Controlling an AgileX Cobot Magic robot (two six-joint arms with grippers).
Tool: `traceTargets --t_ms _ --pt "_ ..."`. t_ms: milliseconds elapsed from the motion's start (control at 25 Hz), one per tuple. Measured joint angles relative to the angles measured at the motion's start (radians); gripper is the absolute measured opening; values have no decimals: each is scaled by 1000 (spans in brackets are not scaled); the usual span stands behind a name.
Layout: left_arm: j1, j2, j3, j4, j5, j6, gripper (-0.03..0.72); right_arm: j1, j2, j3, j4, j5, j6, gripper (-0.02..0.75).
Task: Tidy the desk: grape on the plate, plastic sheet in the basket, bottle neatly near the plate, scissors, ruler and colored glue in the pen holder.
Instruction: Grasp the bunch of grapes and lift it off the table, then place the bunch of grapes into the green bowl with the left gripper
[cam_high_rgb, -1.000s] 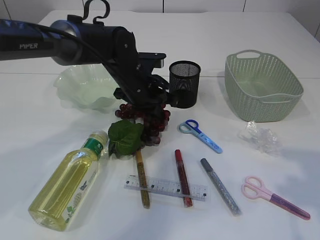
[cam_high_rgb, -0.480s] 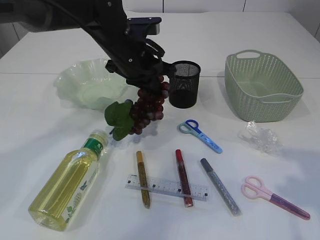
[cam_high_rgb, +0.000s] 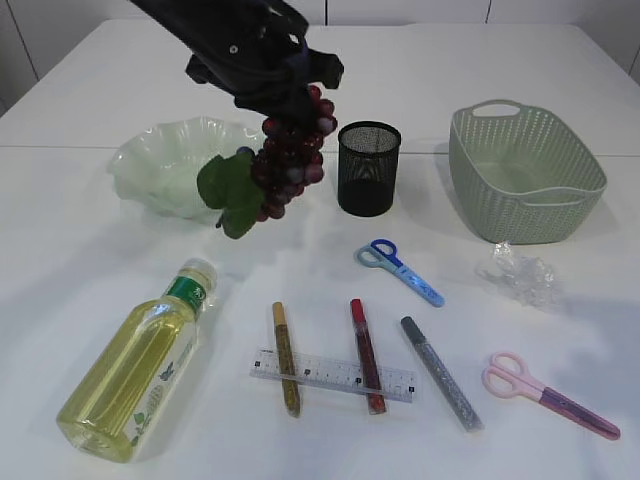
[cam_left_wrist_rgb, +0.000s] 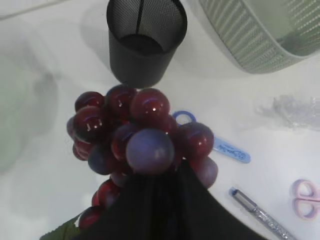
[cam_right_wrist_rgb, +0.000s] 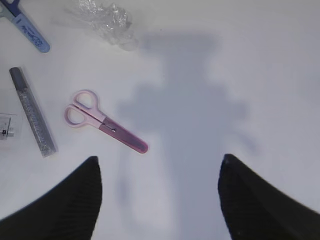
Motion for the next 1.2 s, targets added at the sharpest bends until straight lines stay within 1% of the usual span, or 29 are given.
traceTargets --t_ms 200,600,880,1040,1200 --pt "32 -56 0 5 -48 0 50 0 0 0 0 2 -2 563" --pt "190 -102 0 48 -177 0 50 0 0 0 0 15 -2 563" --pt "295 -81 2 67 -351 0 49 0 2 0 0 21 -4 563" --pt "327 -17 2 76 -427 0 49 0 2 0 0 26 -4 563" --pt "333 69 2 76 -455 0 48 0 2 0 0 28 -6 563"
